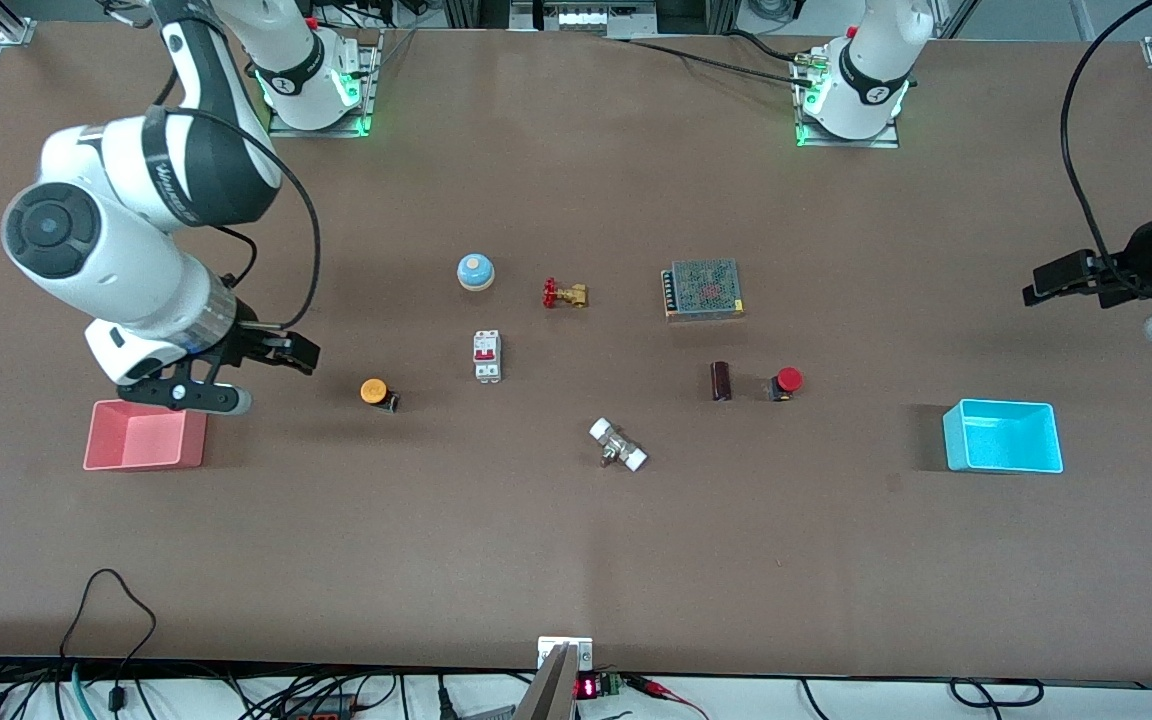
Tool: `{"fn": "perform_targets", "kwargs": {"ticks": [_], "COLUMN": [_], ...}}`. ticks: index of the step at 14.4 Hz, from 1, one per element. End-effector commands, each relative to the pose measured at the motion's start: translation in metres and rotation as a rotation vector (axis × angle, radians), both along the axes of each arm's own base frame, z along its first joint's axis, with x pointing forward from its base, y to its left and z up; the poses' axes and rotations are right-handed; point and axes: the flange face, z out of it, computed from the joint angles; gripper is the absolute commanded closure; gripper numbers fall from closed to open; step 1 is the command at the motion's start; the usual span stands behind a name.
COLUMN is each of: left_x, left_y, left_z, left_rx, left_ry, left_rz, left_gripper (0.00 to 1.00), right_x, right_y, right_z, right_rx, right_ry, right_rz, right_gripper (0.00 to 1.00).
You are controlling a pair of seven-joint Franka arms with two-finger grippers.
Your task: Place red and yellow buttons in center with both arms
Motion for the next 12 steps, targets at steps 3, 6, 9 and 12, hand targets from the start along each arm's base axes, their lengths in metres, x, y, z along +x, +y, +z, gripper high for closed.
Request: {"fn": "perform_targets", "kwargs": {"ticks": [3,6,9,12], "left_x": [-0.020,-0.036,-0.051,-0.054], "left_y": [-0.007,-0.010,-0.017,-0.016], "left_z": [0.026,0.049,0.065,0.070], "left_rx": [-0.007,0.000,0.093,0.115], "left_ry": [0.003,-0.003,0.010,0.005], "left_rz": [0.020,0.038,0.011,0.013], "left_gripper": [0.00,0.00,0.00,0.00], "right_x": [0.006,0.005,-0.003,-0.016], "right_y": [-0.020,-0.058,-0.128,-0.198], "right_z": [0.039,0.065,0.086,0.104], "right_rx": [-0.019,-0.006,0.010,0.037], "right_ry": [0.021,-0.005,0.010,0.014], "right_rz": [-0.028,-0.082,-0.053,0.024], "right_gripper": [0.00,0.00,0.00,0.00]}}
